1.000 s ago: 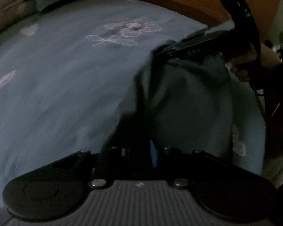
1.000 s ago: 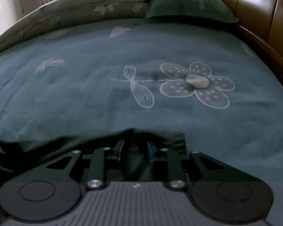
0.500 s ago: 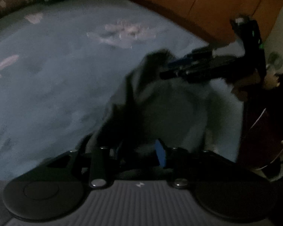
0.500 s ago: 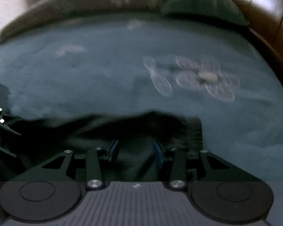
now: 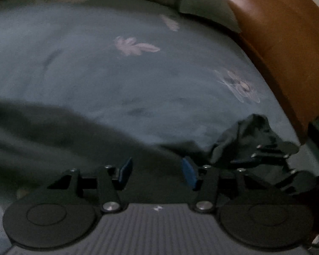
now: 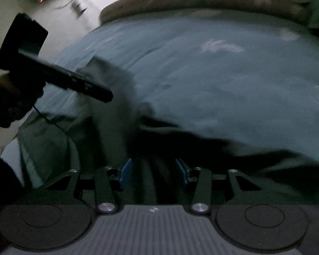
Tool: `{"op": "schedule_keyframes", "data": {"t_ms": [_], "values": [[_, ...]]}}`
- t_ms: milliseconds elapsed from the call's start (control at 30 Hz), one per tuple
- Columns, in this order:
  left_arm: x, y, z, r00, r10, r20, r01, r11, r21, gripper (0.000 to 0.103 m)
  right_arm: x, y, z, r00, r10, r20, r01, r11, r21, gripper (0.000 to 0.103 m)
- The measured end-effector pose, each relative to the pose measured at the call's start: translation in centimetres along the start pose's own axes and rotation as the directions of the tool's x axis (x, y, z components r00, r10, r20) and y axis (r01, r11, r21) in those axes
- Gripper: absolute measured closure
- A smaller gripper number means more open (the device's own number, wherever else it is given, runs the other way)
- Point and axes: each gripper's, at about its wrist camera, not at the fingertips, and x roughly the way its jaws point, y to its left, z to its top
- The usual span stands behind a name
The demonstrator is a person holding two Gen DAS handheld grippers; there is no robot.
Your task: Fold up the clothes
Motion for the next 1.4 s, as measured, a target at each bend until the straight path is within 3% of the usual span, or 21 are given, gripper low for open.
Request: {"op": "schedule_keyframes", "data": {"t_ms": [167, 300, 467, 633, 833, 1033, 1333, 1400], "values": [[-0.2, 1.1, -2.7, 1.000, -0.006, -0.027, 0.003, 0.994, -0.107, 0.046, 0.9, 1.0, 0.6, 1.000, 0.009, -0.025, -0.010, 1.000, -0.023, 0.053], [0.0, 1.7, -4.1, 0.999, -0.039, -0.025, 0.034, 0.984, -0.174, 0.040, 0.3, 1.5, 1.1, 0.997, 0.072, -0.016, -0.072, 0.997, -0.033, 0.050], [1.1, 2.8, -4.8, 0.997, -0.075, -0.029, 0.066, 0.965, -0.255, 0.040, 1.0, 2.1, 1.4, 0.997, 0.064, -0.044, -0.068, 0.995, -0.074, 0.050], [1.5, 3.4, -5.0, 0.996, -0.092, -0.003, 0.087, 0.947, -0.310, 0.039, 1.5, 1.6, 1.4, 0.996, 0.074, -0.049, -0.077, 0.995, -0.063, 0.050], [1.6, 2.9, -5.1, 0.998, -0.052, 0.026, 0.058, 0.944, -0.325, 0.039, 2.2, 0.8, 1.3, 0.992, 0.083, -0.097, -0.090, 0.993, -0.071, 0.050], [1.7, 2.5, -5.1, 0.998, 0.000, 0.061, 0.022, 0.934, -0.357, 0.039, 1.7, -0.5, 0.8, 0.958, 0.259, -0.127, -0.265, 0.963, -0.038, 0.044], [2.0, 2.7, -4.8, 0.995, 0.034, 0.090, 0.004, 0.920, -0.393, 0.039, 0.7, -0.4, 0.8, 0.909, 0.395, -0.131, -0.411, 0.902, -0.131, 0.036], [2.0, 3.2, -4.9, 0.994, 0.023, 0.104, 0.022, 0.911, -0.412, 0.039, 1.5, -0.6, 1.0, 0.931, 0.339, -0.134, -0.356, 0.926, -0.129, 0.036]]}}
